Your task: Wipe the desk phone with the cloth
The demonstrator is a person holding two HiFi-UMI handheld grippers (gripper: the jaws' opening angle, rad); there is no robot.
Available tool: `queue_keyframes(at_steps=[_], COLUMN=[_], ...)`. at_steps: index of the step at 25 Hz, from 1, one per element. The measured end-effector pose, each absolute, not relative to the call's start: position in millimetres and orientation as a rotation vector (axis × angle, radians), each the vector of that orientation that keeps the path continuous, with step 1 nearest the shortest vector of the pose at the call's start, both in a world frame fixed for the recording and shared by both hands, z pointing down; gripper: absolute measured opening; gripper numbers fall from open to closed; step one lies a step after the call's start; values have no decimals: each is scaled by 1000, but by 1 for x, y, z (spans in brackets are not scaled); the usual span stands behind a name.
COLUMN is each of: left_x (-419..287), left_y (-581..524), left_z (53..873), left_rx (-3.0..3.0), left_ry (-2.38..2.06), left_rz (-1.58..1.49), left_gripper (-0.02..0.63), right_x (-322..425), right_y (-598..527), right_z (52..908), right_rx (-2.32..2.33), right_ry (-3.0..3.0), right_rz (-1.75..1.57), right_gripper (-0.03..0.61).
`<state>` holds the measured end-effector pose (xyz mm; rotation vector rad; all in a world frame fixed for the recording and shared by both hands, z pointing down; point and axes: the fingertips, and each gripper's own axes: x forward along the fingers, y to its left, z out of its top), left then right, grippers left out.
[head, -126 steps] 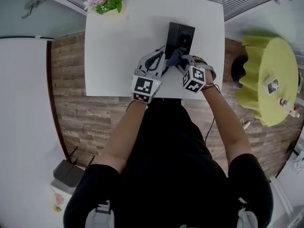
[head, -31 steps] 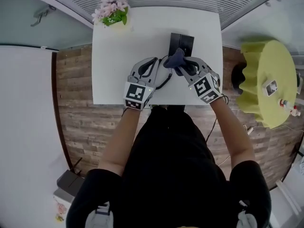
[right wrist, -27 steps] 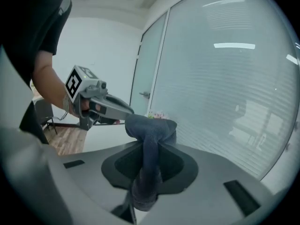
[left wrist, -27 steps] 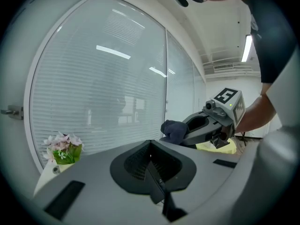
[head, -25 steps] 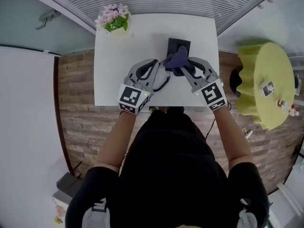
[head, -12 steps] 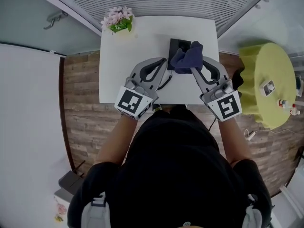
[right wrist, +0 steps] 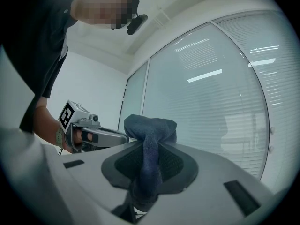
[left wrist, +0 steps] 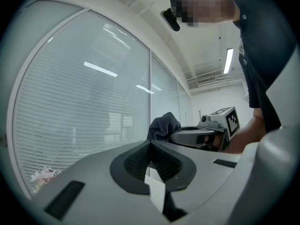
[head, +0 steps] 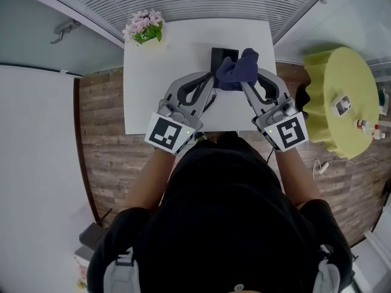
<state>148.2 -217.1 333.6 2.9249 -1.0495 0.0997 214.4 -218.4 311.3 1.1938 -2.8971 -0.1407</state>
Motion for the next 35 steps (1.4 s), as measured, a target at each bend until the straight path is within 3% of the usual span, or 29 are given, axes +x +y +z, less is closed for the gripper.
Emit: queue_keyframes(at_steps=[35], left_x=[149], left_y=[-217], left_z=[352], left_rx=[2902], left_ry=[-1074], left_rz=[129], left_gripper=[10], right_x=[220], right_y=[-213], right_z=[331], right_rx=[1224], right_ry=[-2853], right_rz=[-94], right_gripper=[87])
